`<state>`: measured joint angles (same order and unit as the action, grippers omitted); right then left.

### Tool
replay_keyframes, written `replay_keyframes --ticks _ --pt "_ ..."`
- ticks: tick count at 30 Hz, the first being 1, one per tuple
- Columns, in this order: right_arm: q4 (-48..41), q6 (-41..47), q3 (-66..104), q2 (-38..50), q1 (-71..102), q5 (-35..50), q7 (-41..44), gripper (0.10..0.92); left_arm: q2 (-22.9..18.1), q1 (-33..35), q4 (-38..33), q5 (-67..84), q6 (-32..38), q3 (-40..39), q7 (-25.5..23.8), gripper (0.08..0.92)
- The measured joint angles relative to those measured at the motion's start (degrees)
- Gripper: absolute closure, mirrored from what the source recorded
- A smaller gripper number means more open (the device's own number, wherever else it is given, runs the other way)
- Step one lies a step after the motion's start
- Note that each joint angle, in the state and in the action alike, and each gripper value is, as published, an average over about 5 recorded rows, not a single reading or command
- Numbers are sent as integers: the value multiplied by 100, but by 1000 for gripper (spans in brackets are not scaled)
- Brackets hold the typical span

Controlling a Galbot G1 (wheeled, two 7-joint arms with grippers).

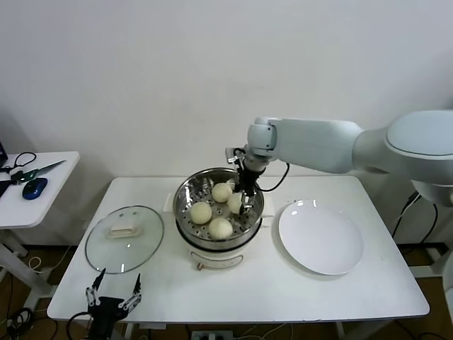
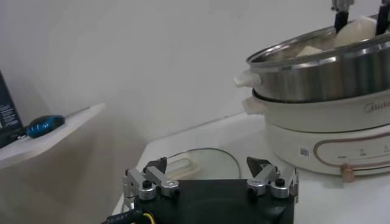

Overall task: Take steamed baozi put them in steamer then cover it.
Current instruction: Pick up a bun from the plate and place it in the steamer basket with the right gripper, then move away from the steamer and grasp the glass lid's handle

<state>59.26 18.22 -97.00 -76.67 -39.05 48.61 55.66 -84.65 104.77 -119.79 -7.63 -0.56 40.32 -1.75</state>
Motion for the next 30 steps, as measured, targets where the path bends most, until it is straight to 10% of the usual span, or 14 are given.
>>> replay_keyframes --ticks 30 --pt "153 -262 549 523 -83 -50 -89 203 27 -113 -12 -22 -86 65 -15 177"
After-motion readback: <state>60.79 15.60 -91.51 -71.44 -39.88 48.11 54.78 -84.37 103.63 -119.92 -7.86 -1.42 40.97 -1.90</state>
